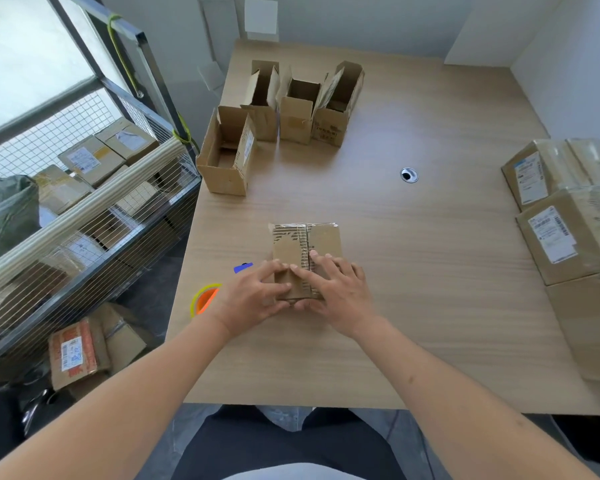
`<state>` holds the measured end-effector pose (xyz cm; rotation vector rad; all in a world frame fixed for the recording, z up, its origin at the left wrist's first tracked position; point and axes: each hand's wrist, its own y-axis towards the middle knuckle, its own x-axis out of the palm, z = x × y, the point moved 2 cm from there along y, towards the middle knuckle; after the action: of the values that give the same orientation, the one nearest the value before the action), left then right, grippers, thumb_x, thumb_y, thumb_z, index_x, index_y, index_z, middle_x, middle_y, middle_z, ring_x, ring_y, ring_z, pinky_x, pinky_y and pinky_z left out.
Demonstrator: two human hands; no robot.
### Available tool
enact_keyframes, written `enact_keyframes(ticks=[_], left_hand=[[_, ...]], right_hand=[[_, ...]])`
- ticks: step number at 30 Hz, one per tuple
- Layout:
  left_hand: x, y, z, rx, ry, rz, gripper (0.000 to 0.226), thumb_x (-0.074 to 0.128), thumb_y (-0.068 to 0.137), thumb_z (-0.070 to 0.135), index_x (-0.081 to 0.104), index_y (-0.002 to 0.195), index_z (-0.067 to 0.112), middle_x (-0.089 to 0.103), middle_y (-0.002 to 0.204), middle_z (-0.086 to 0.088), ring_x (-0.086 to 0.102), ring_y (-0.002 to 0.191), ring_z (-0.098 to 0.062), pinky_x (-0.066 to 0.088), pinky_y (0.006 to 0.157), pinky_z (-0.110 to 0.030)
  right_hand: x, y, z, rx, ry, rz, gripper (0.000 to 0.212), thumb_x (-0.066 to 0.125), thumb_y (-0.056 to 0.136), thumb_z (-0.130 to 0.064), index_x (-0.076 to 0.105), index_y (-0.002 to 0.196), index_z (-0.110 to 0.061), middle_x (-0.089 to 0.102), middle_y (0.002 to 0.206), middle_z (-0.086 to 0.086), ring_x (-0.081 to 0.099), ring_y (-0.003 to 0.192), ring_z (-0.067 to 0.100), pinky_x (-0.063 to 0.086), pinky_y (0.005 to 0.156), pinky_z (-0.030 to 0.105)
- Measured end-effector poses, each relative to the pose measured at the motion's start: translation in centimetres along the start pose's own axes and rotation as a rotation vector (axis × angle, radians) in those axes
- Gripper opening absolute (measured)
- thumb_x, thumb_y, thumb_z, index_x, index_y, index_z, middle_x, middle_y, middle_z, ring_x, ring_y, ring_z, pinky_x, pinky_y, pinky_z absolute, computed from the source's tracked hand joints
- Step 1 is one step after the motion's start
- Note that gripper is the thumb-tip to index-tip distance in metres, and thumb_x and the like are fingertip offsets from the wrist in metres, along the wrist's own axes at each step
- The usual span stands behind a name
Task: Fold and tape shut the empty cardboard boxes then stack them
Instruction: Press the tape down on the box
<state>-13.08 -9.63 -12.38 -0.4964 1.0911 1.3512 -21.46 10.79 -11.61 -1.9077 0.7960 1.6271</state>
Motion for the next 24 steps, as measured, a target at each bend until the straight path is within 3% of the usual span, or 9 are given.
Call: enact_keyframes(ticks=[5,9,12,14,16,18,21,24], left_hand=[[1.5,0.0,2.3,-0.113,-0.031,0.068,0.03,0.064,0.087,0.035,0.08,0.096,0.012,0.069,0.122,-0.014,0.068,0.118,-0.03,0.063,0.081,-0.043],[1.8,-0.4,2.2,-0.169,-0.087,0.067,0.032,0.064,0.087,0.035,0.08,0.099,0.01,0.069,0.127,-0.012,0.064,0.126,-0.028,0.06,0.093,-0.042],[1.8,-0.6,2.0,-0.187,-0.135,0.059,0.026,0.074,0.085,0.03,0.08,0.103,0.011,0.067,0.132,-0.009,0.06,0.13,-0.024,0.054,0.102,-0.038],[1.6,-0.6,1.7,-0.191,-0.158,0.059,0.026,0.081,0.081,0.022,0.08,0.105,0.011,0.067,0.133,-0.008,0.059,0.131,-0.022,0.048,0.108,-0.033],[1.3,-0.4,1.6,-0.174,-0.166,0.015,0.034,0.088,0.077,0.014,0.079,0.11,0.012,0.065,0.136,-0.007,0.057,0.133,-0.021,0.043,0.112,-0.029],[1.2,-0.3,1.4,-0.158,-0.179,-0.061,0.047,0.091,0.073,0.005,0.077,0.117,0.013,0.061,0.141,-0.006,0.053,0.136,-0.021,0.038,0.116,-0.024],[1.3,-0.3,1.3,-0.164,-0.162,-0.089,0.054,0.088,0.073,-0.004,0.075,0.121,0.016,0.059,0.143,-0.004,0.052,0.138,-0.021,0.036,0.118,-0.025],[1.6,-0.2,1.9,-0.173,-0.127,-0.053,0.053,0.087,0.073,-0.007,0.076,0.121,0.014,0.061,0.142,-0.007,0.052,0.137,-0.021,0.031,0.118,-0.018]], right_hand=[[0.5,-0.9,1.1,-0.066,-0.006,0.06,0.069,0.043,0.085,-0.07,0.052,0.145,-0.039,0.051,0.152,0.0,0.054,0.132,0.028,0.039,0.098,0.042],[0.9,-1.2,1.5,-0.106,0.073,0.057,0.068,0.048,0.087,-0.064,0.051,0.148,-0.034,0.046,0.157,-0.002,0.048,0.141,0.024,0.035,0.101,0.039],[0.4,-1.8,4.3,-0.185,0.354,-0.058,0.068,0.068,0.092,-0.036,0.043,0.155,-0.029,0.032,0.165,-0.006,0.03,0.152,0.017,0.034,0.116,0.039],[-0.1,-2.3,6.2,-0.167,0.473,-0.099,0.065,0.076,0.09,-0.017,0.051,0.149,-0.029,0.035,0.163,-0.008,0.031,0.151,0.013,0.037,0.117,0.038],[-0.4,-2.7,7.2,-0.129,0.419,0.014,0.059,0.082,0.083,-0.012,0.065,0.136,-0.031,0.05,0.154,-0.005,0.05,0.139,0.021,0.049,0.105,0.044],[-0.4,-2.9,7.3,-0.088,0.309,0.137,0.057,0.088,0.072,-0.012,0.072,0.123,-0.032,0.062,0.137,0.001,0.062,0.112,0.03,0.056,0.088,0.046],[-0.2,-3.4,6.9,-0.01,0.307,0.257,0.047,0.088,0.071,-0.014,0.076,0.112,-0.032,0.063,0.107,0.002,0.058,0.088,0.027,0.053,0.072,0.038],[0.0,-3.7,6.9,0.175,0.474,0.22,0.04,0.087,0.076,-0.017,0.077,0.114,-0.025,0.069,0.089,-0.002,0.065,0.081,0.025,0.054,0.07,0.037]])
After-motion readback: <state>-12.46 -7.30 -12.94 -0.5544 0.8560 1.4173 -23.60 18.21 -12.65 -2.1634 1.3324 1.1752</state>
